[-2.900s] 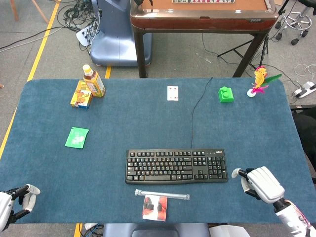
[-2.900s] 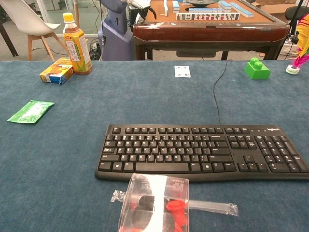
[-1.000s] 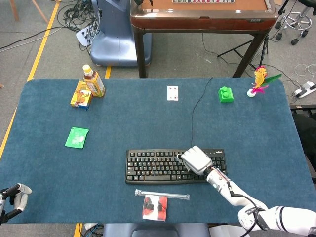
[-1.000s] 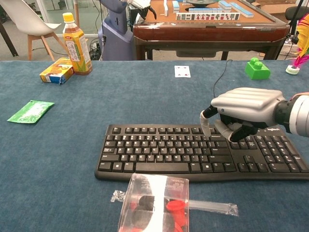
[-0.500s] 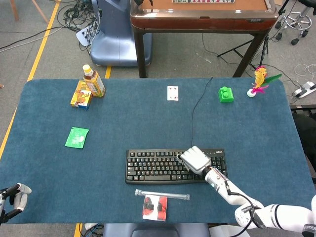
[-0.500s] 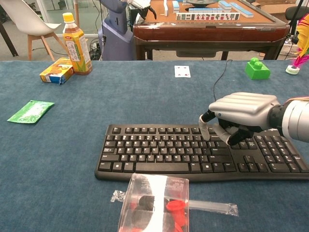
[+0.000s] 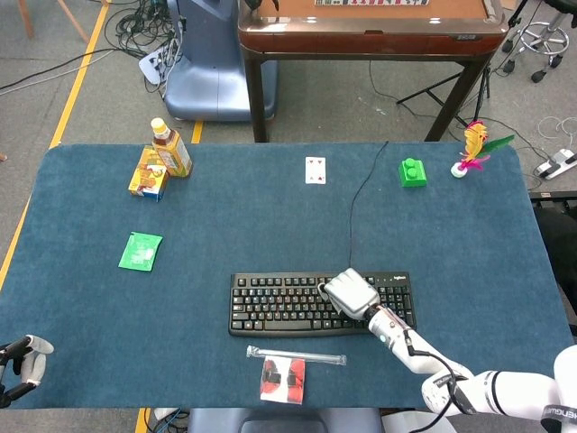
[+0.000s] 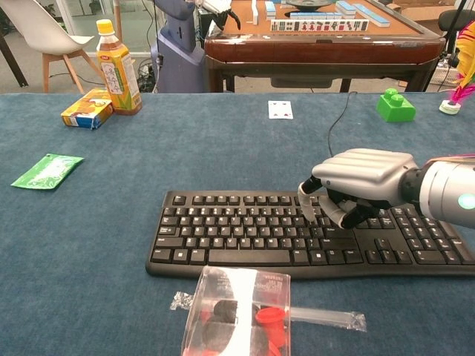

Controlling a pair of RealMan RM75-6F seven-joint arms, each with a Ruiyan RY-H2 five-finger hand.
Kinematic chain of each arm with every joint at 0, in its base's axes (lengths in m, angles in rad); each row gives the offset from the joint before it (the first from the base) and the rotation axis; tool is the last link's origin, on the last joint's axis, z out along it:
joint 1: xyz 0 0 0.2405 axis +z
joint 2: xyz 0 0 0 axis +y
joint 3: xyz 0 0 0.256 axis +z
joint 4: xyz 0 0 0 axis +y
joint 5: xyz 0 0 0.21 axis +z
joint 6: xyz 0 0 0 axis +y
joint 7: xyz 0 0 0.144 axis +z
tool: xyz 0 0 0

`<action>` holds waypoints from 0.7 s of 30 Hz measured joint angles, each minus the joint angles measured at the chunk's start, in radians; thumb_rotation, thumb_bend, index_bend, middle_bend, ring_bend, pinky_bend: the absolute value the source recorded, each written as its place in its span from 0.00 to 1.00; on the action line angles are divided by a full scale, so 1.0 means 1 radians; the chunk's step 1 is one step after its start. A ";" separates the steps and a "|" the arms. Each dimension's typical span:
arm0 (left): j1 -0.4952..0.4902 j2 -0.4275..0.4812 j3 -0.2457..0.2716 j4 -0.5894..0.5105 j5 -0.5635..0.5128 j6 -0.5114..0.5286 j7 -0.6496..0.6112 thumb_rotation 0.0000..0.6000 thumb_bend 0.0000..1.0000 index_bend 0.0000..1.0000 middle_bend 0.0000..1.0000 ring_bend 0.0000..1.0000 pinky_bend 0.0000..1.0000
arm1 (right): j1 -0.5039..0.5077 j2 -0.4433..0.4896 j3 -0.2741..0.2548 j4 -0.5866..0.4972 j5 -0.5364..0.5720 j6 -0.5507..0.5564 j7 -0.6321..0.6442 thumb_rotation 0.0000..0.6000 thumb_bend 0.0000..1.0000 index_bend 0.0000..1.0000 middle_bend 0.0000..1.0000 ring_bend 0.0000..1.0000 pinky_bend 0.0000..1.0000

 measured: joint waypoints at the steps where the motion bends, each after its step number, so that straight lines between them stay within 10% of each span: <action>1: 0.000 0.001 0.000 0.000 0.000 0.000 -0.001 1.00 0.45 0.61 0.82 0.73 1.00 | 0.001 -0.002 -0.001 0.002 0.003 0.000 -0.001 1.00 1.00 0.45 1.00 1.00 1.00; 21: 0.001 -0.004 -0.003 0.007 0.000 -0.002 0.001 1.00 0.45 0.57 0.82 0.73 1.00 | -0.025 0.072 -0.017 -0.080 -0.107 0.103 0.067 1.00 1.00 0.45 1.00 0.99 1.00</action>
